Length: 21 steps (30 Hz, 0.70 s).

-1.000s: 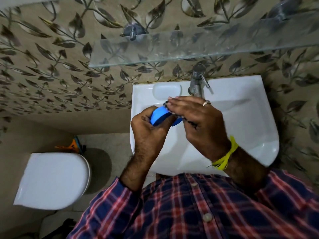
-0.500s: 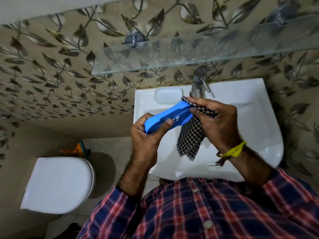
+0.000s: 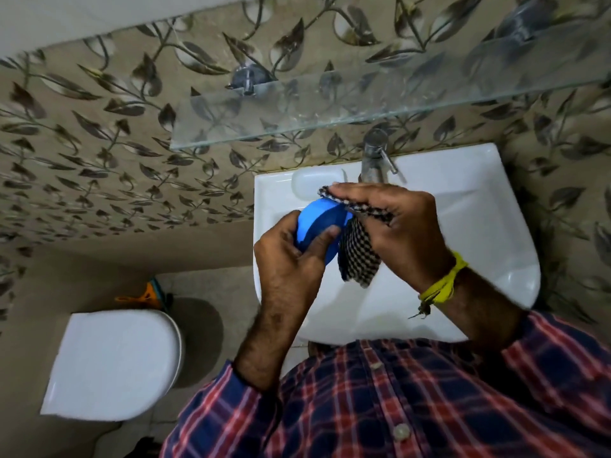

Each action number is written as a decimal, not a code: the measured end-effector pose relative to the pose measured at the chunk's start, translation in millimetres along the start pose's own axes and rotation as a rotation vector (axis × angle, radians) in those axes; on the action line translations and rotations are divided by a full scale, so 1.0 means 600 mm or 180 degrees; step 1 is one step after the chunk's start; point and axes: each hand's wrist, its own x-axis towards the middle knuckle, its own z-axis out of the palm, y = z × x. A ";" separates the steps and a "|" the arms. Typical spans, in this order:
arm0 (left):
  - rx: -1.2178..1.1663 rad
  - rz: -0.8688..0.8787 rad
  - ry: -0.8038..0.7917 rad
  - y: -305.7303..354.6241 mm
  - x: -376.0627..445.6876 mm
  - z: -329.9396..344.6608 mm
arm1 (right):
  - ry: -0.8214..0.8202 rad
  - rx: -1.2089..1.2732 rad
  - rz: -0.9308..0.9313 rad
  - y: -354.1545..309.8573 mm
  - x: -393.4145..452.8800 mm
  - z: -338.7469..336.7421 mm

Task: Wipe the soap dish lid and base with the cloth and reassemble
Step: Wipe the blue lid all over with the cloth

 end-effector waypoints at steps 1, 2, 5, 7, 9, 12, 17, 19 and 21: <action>-0.0073 -0.0030 -0.0002 -0.002 0.000 0.000 | 0.0019 -0.0068 0.0010 -0.002 -0.003 0.005; -0.0150 -0.0053 -0.0016 -0.003 -0.001 0.001 | 0.0016 -0.0230 -0.0110 -0.006 -0.007 0.009; -0.0380 0.0064 -0.0074 -0.007 0.002 0.000 | 0.0067 -0.0391 -0.0523 -0.008 -0.004 0.012; -0.0636 0.0128 -0.0001 -0.005 0.007 0.000 | 0.0230 0.0067 -0.0102 0.005 0.001 0.013; -0.1023 0.0128 0.0074 -0.005 0.014 0.001 | 0.0387 0.0326 0.0478 0.014 -0.010 0.021; -0.1408 0.0091 0.0065 -0.007 0.020 0.010 | 0.0671 0.0372 0.0874 0.017 -0.027 0.045; -0.2057 -0.0184 0.0378 -0.015 0.027 0.024 | 0.0579 0.0353 0.0918 0.021 -0.026 0.045; -0.2228 -0.0266 0.0391 -0.013 0.031 0.030 | 0.0609 0.0248 0.0843 0.016 -0.017 0.040; -0.2332 -0.0261 0.0369 -0.011 0.037 0.036 | 0.0728 0.0191 0.0631 0.011 0.001 0.036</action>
